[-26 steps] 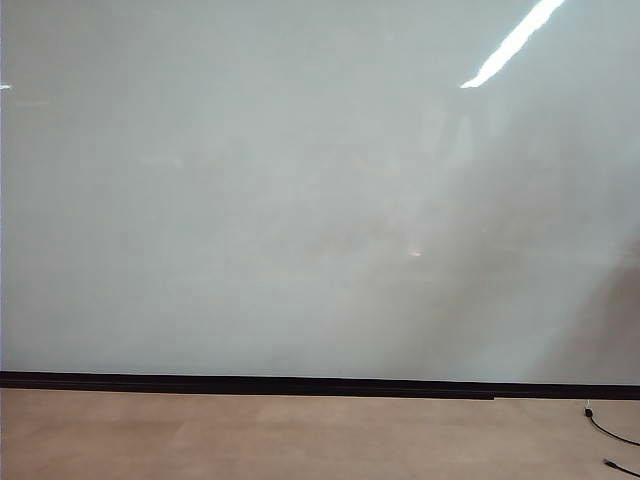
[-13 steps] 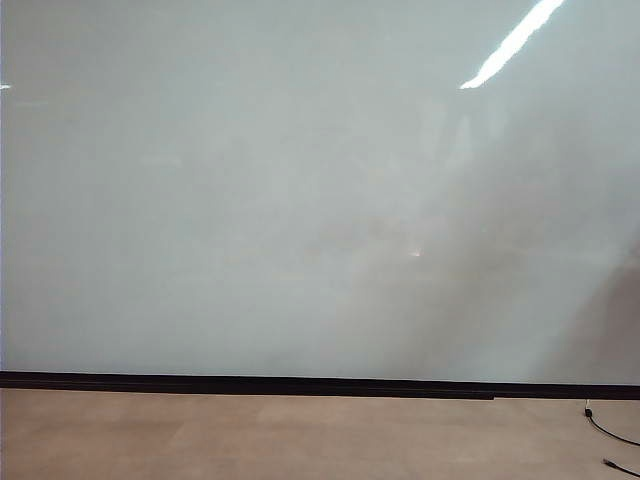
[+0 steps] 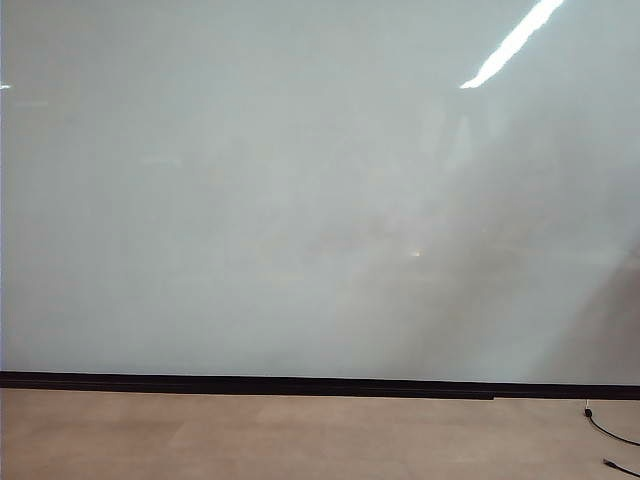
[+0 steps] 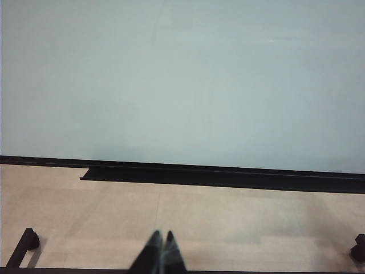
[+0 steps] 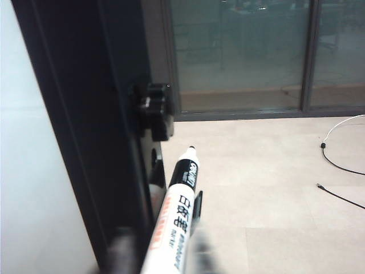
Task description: Pick up the pen on the shelf to the right of the whiteboard and write the letter Z.
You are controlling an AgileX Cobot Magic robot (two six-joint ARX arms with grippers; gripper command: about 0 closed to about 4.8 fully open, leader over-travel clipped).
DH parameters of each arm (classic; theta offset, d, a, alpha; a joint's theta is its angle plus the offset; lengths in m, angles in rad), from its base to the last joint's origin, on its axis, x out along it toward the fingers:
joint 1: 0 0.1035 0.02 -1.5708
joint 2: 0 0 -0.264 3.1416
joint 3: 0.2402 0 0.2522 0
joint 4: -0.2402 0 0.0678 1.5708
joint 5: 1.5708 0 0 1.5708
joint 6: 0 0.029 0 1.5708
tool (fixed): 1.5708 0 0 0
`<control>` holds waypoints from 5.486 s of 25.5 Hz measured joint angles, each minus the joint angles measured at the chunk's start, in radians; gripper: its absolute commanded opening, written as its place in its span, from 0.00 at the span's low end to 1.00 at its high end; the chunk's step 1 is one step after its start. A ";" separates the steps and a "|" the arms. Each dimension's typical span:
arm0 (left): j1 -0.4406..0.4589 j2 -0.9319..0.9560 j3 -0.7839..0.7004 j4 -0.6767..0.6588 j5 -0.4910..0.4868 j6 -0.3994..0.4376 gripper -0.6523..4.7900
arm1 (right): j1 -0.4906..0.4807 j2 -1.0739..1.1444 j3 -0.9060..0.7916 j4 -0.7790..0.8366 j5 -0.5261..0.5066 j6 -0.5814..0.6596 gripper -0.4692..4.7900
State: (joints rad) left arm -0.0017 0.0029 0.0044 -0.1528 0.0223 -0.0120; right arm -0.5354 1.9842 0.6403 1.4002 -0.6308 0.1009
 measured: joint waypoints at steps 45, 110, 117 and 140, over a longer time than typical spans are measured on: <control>0.000 0.000 0.000 0.000 0.000 0.000 0.11 | 0.639 -0.783 -0.602 -0.003 0.970 -0.016 0.07; 0.000 0.000 0.000 0.000 0.000 0.000 0.11 | 1.183 -0.411 0.072 -0.474 0.706 -0.038 0.07; 0.000 0.000 0.000 0.000 0.000 0.000 0.11 | 1.181 -0.431 0.069 -0.504 0.719 -0.040 0.07; 0.000 0.000 0.000 0.000 0.000 0.000 0.11 | 1.149 -0.489 0.067 -0.598 0.716 -0.047 0.07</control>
State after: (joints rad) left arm -0.0017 0.0029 0.0044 -0.1528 0.0223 -0.0124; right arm 0.6136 1.4952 0.7074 0.8024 0.0856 0.0544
